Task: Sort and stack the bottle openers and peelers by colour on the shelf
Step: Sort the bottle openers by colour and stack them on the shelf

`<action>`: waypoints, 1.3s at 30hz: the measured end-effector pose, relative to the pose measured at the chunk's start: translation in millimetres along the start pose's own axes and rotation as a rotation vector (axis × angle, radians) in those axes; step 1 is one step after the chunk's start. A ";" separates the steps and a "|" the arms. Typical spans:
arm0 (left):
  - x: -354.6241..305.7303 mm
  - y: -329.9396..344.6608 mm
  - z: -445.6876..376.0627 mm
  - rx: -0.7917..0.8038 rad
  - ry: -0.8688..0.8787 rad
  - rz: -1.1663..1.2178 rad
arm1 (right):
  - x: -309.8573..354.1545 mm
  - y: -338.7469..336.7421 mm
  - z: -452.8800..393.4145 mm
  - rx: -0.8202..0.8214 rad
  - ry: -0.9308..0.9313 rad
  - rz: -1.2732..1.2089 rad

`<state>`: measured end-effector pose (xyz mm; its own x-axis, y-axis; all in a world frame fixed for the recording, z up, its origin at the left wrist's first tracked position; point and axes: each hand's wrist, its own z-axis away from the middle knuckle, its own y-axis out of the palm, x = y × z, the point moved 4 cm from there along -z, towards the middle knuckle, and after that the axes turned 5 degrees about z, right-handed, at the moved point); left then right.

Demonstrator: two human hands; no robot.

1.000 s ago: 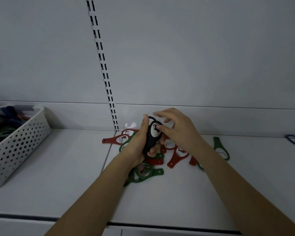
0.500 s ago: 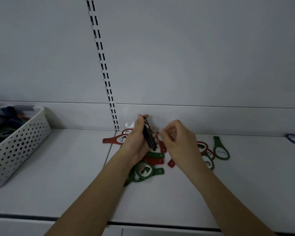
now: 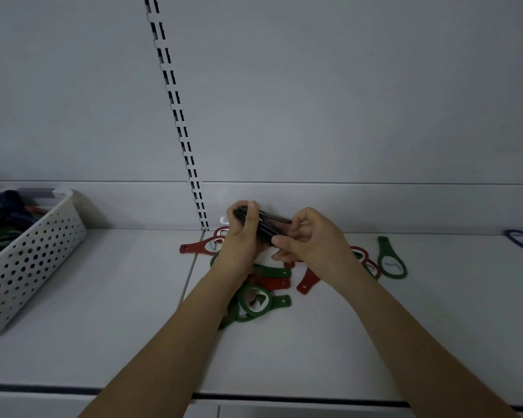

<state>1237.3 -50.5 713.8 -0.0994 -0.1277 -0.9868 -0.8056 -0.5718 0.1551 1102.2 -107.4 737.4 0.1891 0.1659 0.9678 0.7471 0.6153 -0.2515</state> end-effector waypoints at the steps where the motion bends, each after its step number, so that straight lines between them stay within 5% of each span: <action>1: 0.6 -0.1 -0.1 -0.008 0.036 -0.014 | 0.5 1.1 0.0 -0.003 -0.009 0.001; 12: 6.0 3.4 -8.0 0.047 -0.011 0.152 | 1.5 10.0 4.4 -0.174 -0.252 0.252; 20: 15.2 -6.2 -17.5 -0.096 -0.086 0.170 | 1.7 19.9 3.8 -0.217 -0.315 0.554; 31: 9.8 -0.5 -17.9 0.055 -0.151 0.280 | -3.0 21.3 -21.0 0.108 -0.143 0.315; 39: 7.1 13.1 -21.4 0.128 -0.134 0.321 | -9.8 6.9 -4.6 -0.004 -0.001 0.205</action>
<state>1238.5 -76.2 709.9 -0.4281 -0.1717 -0.8873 -0.7865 -0.4127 0.4594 1108.4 -108.3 726.2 0.3367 0.2884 0.8963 0.6952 0.5659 -0.4433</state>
